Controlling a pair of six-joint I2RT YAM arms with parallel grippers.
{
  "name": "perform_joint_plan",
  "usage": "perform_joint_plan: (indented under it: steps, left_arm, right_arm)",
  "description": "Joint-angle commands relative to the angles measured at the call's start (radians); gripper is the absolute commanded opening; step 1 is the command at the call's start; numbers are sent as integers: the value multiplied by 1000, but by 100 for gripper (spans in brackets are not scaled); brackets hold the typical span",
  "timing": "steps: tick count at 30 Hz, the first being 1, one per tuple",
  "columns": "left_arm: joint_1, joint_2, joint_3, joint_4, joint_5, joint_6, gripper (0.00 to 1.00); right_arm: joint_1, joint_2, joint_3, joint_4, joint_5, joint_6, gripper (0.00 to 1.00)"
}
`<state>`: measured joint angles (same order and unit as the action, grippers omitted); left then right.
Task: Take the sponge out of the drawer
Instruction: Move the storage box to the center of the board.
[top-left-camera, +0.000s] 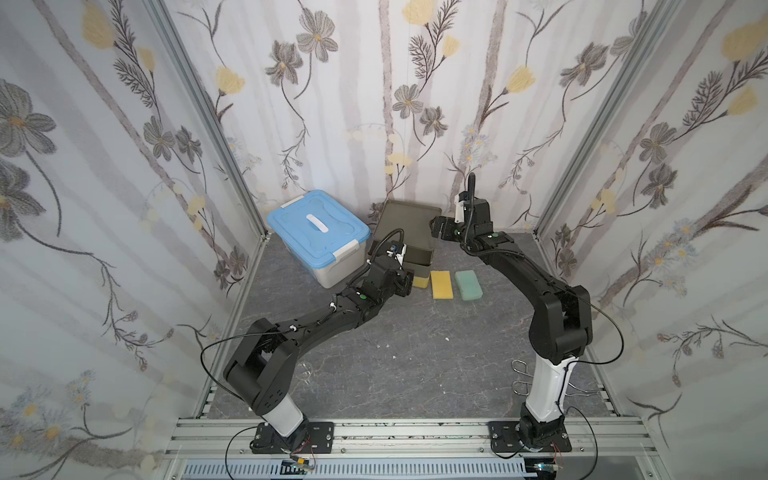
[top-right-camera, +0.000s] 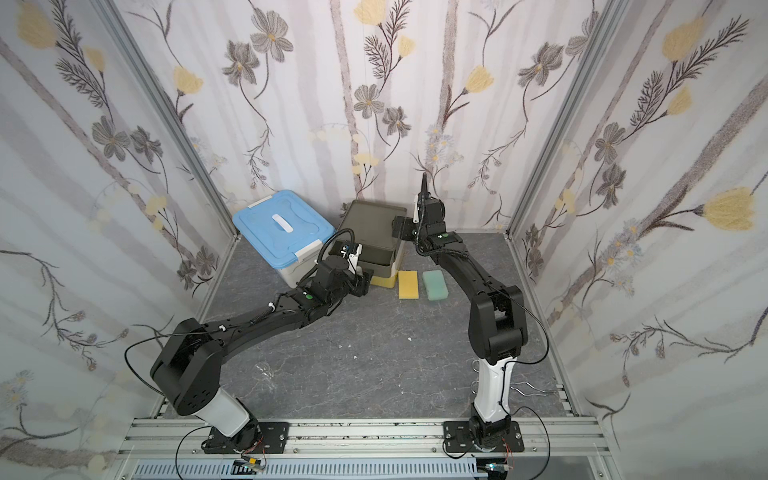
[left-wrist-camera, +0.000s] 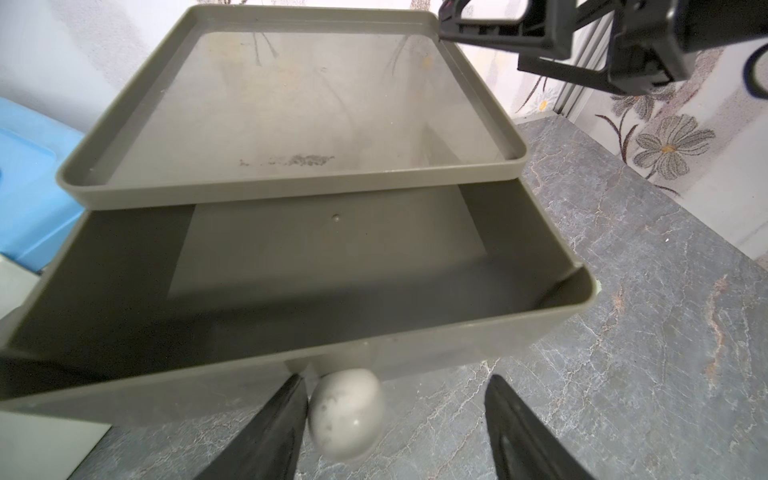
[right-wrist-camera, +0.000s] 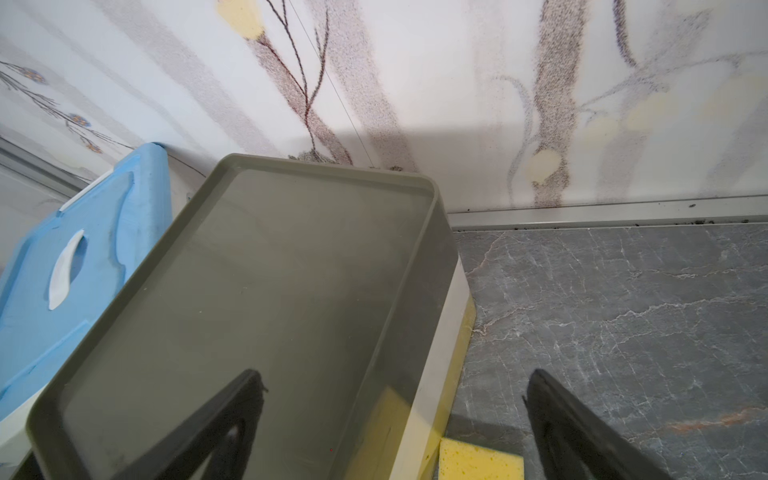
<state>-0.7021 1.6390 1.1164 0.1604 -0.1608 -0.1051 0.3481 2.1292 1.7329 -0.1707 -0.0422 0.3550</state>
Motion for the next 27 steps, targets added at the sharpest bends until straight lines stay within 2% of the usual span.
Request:
perform_joint_plan:
  steps: [1, 9, 19, 27]
  left_arm:
    - [9, 31, 42, 45, 24, 28, 70]
    - [31, 115, 143, 41, 58, 33, 69]
    - [44, 125, 162, 46, 49, 41, 69]
    - [59, 120, 163, 50, 25, 53, 69]
  right_arm:
    - [13, 34, 39, -60, 42, -10, 99]
    - [33, 49, 23, -118, 32, -59, 98]
    - [72, 1, -65, -161, -33, -137, 96]
    - [84, -88, -222, -128, -4, -112, 96]
